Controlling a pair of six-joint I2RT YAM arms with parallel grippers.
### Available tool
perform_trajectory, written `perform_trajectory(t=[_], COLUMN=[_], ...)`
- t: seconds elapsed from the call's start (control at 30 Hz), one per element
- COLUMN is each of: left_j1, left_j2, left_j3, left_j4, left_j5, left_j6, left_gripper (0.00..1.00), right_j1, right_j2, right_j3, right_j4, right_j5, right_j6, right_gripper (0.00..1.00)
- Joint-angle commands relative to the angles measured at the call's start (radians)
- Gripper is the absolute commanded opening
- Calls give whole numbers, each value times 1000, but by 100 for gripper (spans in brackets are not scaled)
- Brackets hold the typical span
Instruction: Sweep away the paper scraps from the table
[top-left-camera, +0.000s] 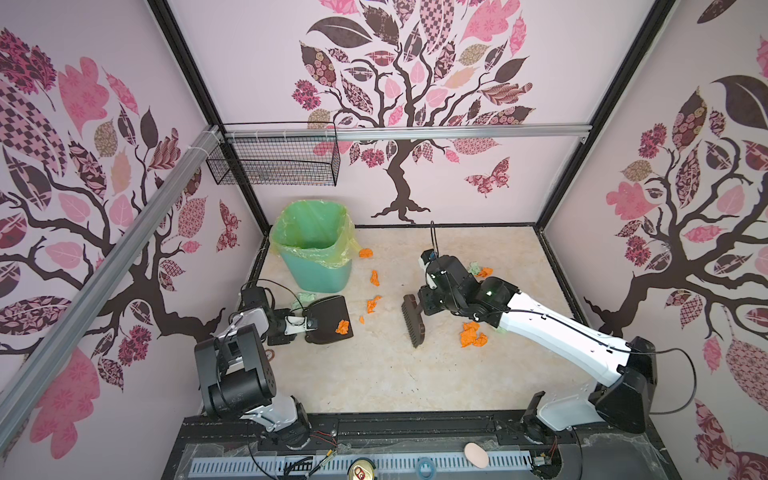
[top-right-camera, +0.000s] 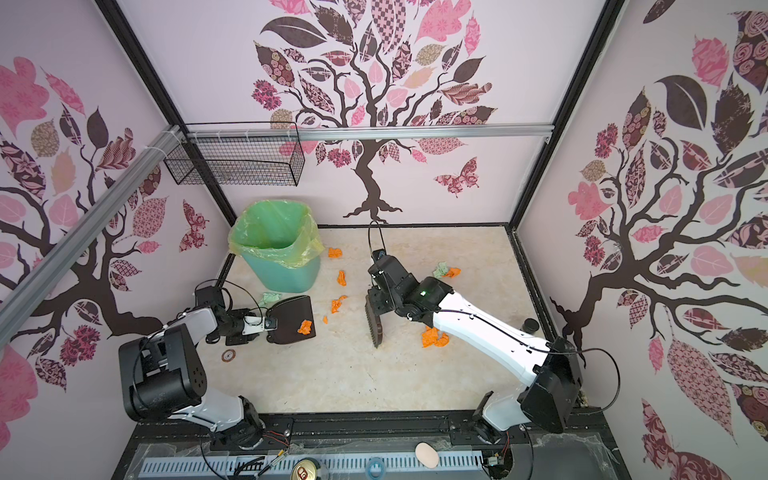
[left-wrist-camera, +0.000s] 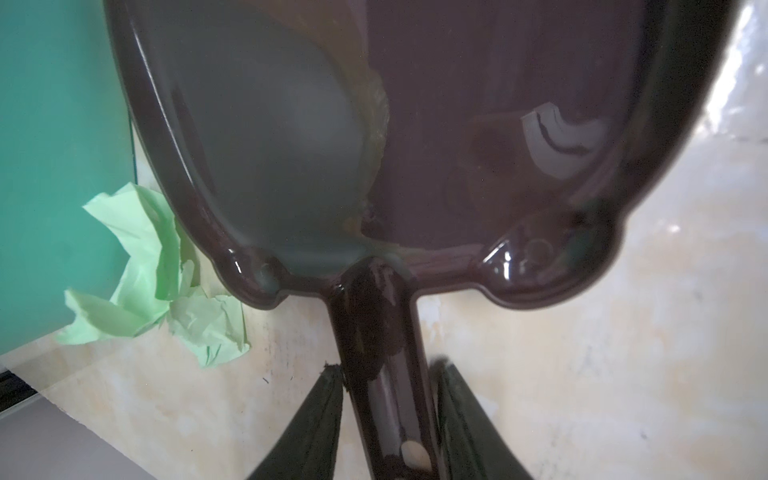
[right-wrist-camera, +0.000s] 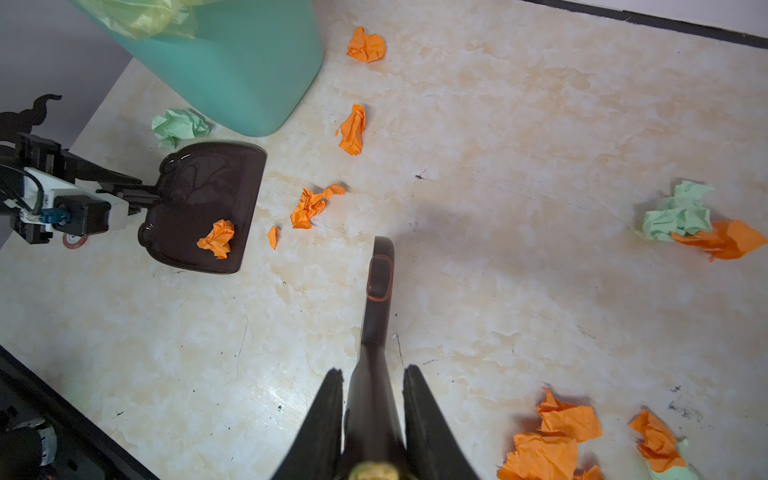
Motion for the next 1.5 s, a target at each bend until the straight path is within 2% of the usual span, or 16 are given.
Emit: perform_trajectory(t=[0.0, 0.17, 0.4, 0.53, 0.73, 0.97, 1.23, 1.33, 1.47], left_j1=[5, 3, 5, 4, 4, 13, 72, 127, 213], left_j2=[118, 160, 186, 173, 122, -22, -239, -273, -310], left_j3=[-90, -43, -43, -53, -57, 16, 85, 99, 93], left_j4=[-173, -243, -221, -208, -249, -463, -706, -733, -681], left_j5=[-151, -158, -177, -171, -149, -68, 13, 32, 58], left_j6=[28, 16, 22, 8, -5, -53, -18, -1, 17], left_gripper=[40, 40, 44, 25, 22, 20, 18, 18, 17], right_j1=[-2, -3, -4, -3, -4, -4, -4, 1, 38], right_j2=[-7, -12, -10, -4, -4, -10, -14, 12, 57], right_j3=[16, 14, 17, 19, 19, 13, 7, 30, 84], right_j4=[17, 14, 16, 17, 12, 3, 4, -5, -5], right_j5=[2, 0, -9, -13, -12, -22, -53, -93, -105], right_j6=[-5, 0, 7, 7, 8, 11, 23, 23, 25], right_gripper=[0, 0, 0, 0, 0, 0, 0, 0, 0])
